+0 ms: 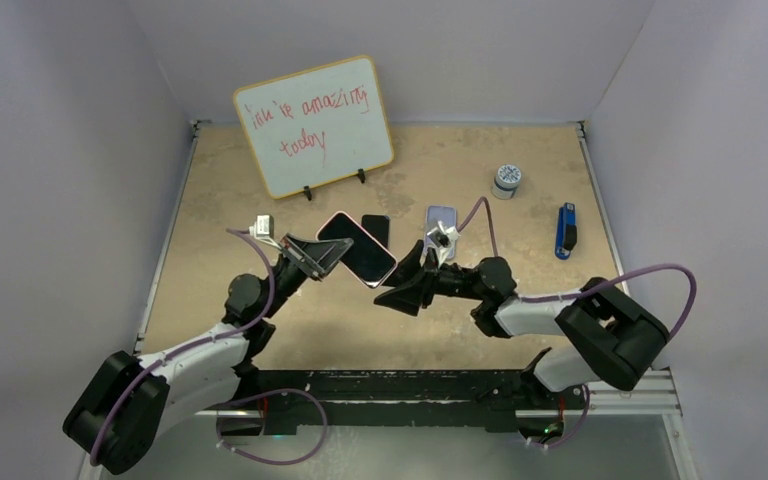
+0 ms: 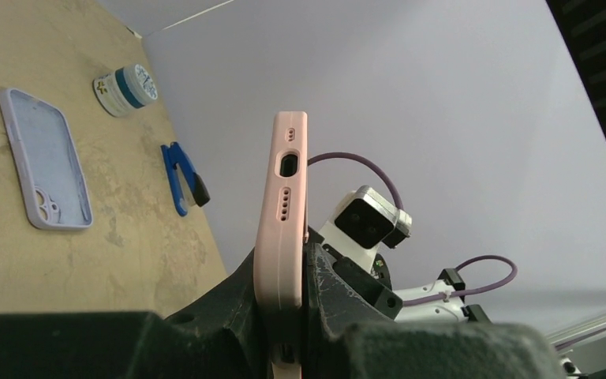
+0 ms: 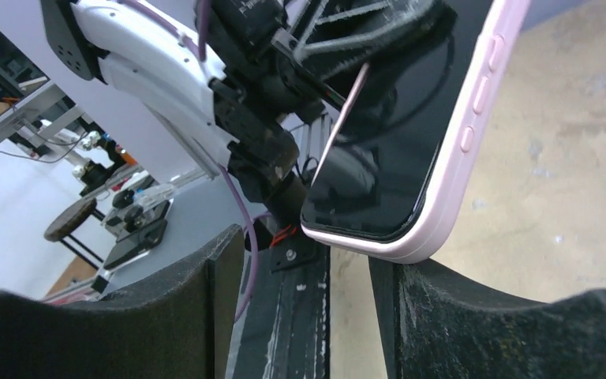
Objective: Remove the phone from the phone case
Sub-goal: Remove the phone case from the phone.
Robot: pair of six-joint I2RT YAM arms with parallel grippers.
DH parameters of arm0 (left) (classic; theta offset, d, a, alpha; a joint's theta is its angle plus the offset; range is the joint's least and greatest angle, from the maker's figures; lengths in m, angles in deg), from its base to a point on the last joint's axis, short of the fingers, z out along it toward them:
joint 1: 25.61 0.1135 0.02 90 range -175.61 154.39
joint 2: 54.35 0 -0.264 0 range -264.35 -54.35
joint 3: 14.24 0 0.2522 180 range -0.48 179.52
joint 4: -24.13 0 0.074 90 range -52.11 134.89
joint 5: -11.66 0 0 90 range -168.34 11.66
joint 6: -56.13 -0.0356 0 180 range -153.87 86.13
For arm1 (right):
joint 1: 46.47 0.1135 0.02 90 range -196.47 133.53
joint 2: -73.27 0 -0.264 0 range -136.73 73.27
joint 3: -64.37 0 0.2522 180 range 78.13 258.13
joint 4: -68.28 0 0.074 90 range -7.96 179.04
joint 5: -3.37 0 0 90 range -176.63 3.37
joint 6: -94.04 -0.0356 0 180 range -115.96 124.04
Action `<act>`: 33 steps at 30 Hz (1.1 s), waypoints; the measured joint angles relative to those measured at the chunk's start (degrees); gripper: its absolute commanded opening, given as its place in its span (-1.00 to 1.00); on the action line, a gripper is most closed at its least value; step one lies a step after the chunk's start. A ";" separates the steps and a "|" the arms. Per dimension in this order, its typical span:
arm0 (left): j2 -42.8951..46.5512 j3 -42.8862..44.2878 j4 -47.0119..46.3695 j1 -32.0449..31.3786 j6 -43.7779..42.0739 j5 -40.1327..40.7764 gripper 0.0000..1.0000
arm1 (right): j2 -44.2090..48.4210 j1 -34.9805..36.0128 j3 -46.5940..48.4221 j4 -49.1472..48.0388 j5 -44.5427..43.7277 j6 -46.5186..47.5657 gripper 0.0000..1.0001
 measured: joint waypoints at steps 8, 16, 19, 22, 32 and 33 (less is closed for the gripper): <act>2.08 -0.87 -2.78 0.00 2.38 0.31 -1.00 | 3.80 1.29 0.63 -0.26 -5.22 2.91 0.20; 3.58 -0.87 -2.84 0.00 3.58 0.31 -1.00 | 3.45 2.71 2.32 -0.20 -7.15 4.07 0.09; 3.87 -0.87 -3.06 0.00 4.33 0.28 -1.00 | 3.45 3.43 3.43 -0.22 -7.23 5.14 0.02; 4.15 -0.87 -3.52 0.00 4.61 0.22 -1.00 | 3.45 3.72 3.87 -0.20 -7.23 6.29 0.00; 4.28 -0.87 -3.96 0.00 6.05 0.20 -1.00 | 3.56 4.07 4.79 0.17 -6.27 10.34 0.01; 4.28 -0.87 -4.00 0.00 6.08 0.20 -1.00 | 3.58 4.07 4.87 0.28 -6.14 10.62 0.00</act>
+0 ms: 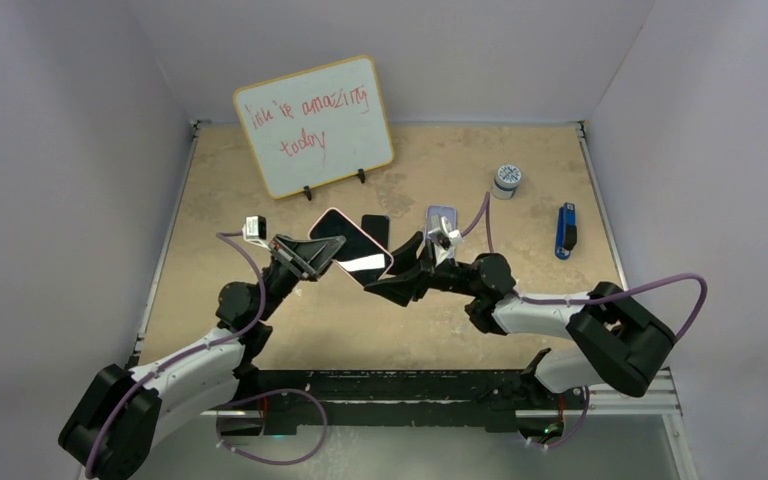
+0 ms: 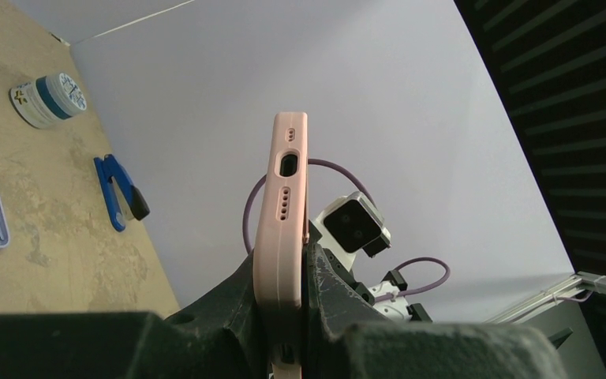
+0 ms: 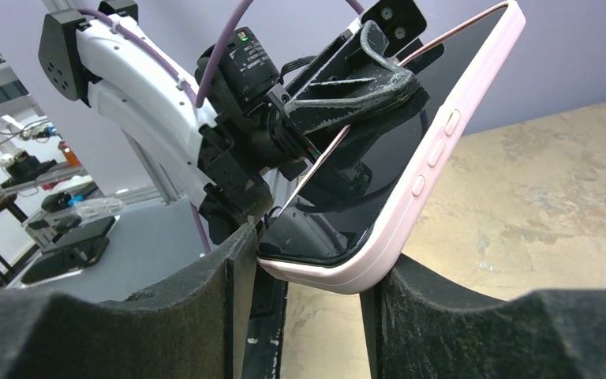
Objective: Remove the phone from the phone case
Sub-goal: Remove the phone case from the phone.
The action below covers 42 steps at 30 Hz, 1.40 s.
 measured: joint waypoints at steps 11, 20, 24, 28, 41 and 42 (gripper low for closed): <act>0.85 0.00 -0.39 0.09 -0.09 -0.63 -1.00 | 1.88 -0.02 2.10 5.79 3.65 4.57 -0.22; 0.55 0.02 -1.29 0.46 -0.37 -1.62 -1.00 | 7.21 0.00 4.92 21.77 6.21 15.15 -0.36; 0.02 0.07 -1.42 0.46 -0.42 -1.92 -1.00 | 9.14 0.00 6.08 29.35 6.69 20.76 -0.54; -0.59 0.15 -1.14 0.59 -0.61 -2.25 -1.00 | 9.79 0.00 6.73 34.60 6.12 25.11 -0.65; -0.81 1.25 0.48 1.20 -5.40 -4.59 -1.00 | 10.34 0.09 7.34 41.64 3.72 29.03 -0.47; -0.76 1.64 0.90 1.27 -6.25 -5.20 -1.00 | 10.56 0.09 7.34 42.36 3.85 29.05 -0.44</act>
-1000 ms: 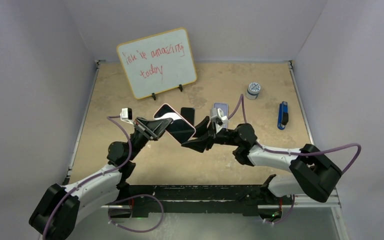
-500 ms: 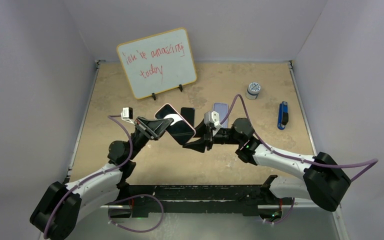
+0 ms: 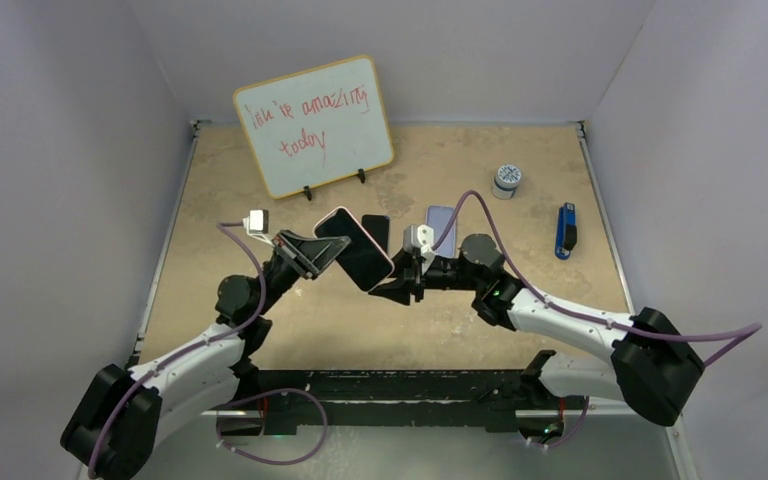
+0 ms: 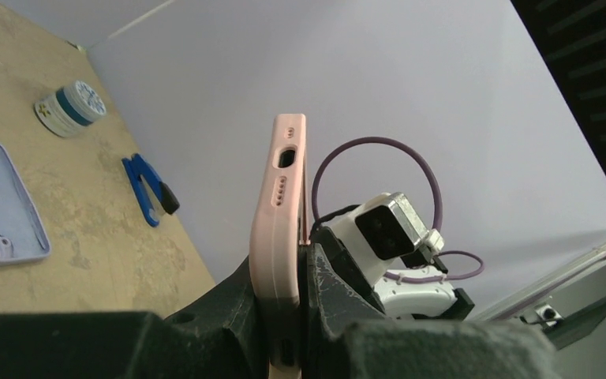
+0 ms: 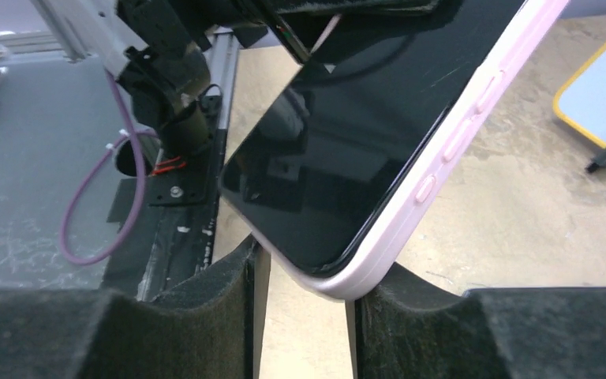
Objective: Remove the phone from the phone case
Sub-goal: Remove the phone case from the phone.
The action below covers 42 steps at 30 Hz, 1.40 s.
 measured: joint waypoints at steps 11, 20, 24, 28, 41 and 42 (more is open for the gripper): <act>3.58 6.86 12.28 0.17 -11.02 -11.15 -1.00 | 3.61 0.39 -1.68 5.27 -1.66 0.68 -0.15; 8.44 16.46 37.35 0.13 -28.81 -18.60 -1.00 | 7.06 0.33 -2.10 7.96 -1.42 1.22 0.06; 8.79 19.34 45.31 0.13 -34.34 -20.90 -1.00 | 8.59 0.33 -2.12 8.07 -0.20 1.49 0.02; 8.94 20.94 49.27 0.11 -37.13 -22.73 -1.00 | 8.52 0.28 -2.12 9.18 1.27 3.32 -0.03; 8.90 23.30 51.30 0.11 -39.08 -29.68 -1.00 | 8.44 0.28 -2.08 11.54 7.85 7.23 -0.40; 8.90 23.30 50.86 0.13 -39.04 -30.16 -1.00 | 8.39 0.28 -2.03 11.54 8.17 7.30 -0.45</act>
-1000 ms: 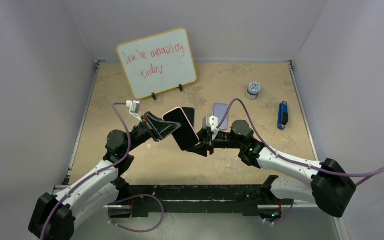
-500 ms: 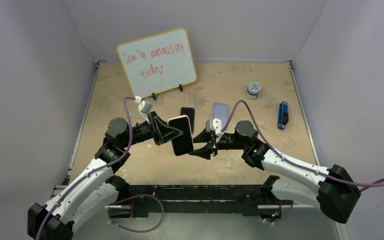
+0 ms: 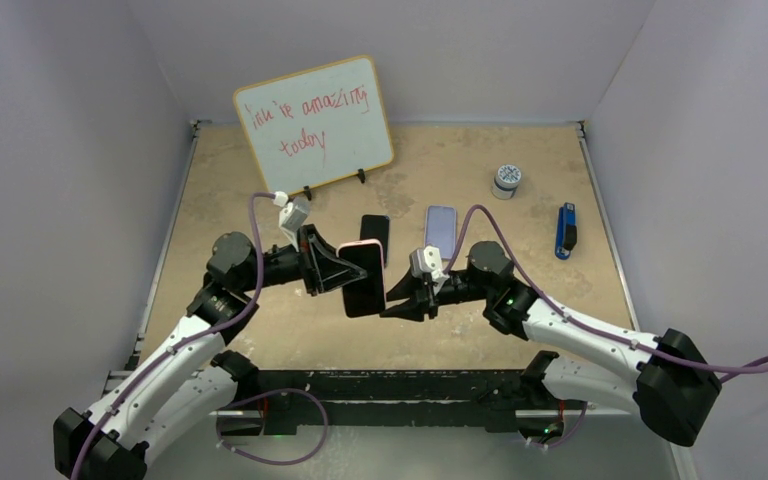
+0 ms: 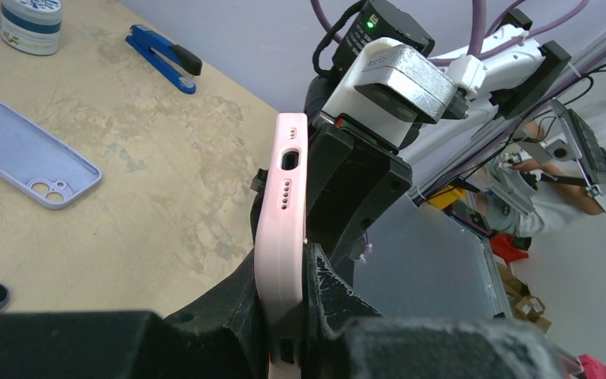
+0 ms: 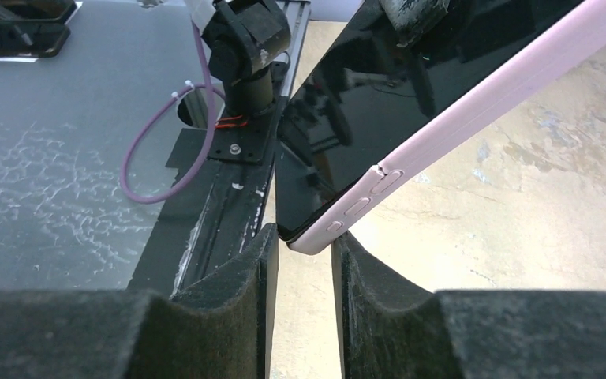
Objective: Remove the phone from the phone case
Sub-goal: Remove the phone case from the phone.
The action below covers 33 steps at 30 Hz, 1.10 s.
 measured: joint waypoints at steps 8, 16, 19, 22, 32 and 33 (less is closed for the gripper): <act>-0.17 -0.24 -3.58 0.02 0.28 -3.87 -1.00 | 0.00 0.00 0.55 0.46 2.95 1.62 -0.86; -1.40 -1.55 -10.69 0.20 2.51 -8.13 -1.00 | -0.35 0.46 3.15 5.81 5.66 9.84 -0.98; -1.40 -1.73 -12.07 0.42 2.82 -8.94 -1.00 | -1.99 0.76 6.40 11.34 6.86 14.62 -1.00; -1.40 -1.84 -12.76 0.59 3.19 -9.68 -1.00 | -3.82 0.83 8.94 15.74 6.88 18.82 -1.00; -0.81 -2.43 -12.35 0.55 2.64 -10.05 -1.00 | -4.70 1.18 10.27 19.15 4.00 22.40 -1.00; -0.59 -2.43 -12.37 0.57 2.62 -9.84 -1.00 | -4.59 1.18 10.03 18.29 3.72 21.14 -0.97</act>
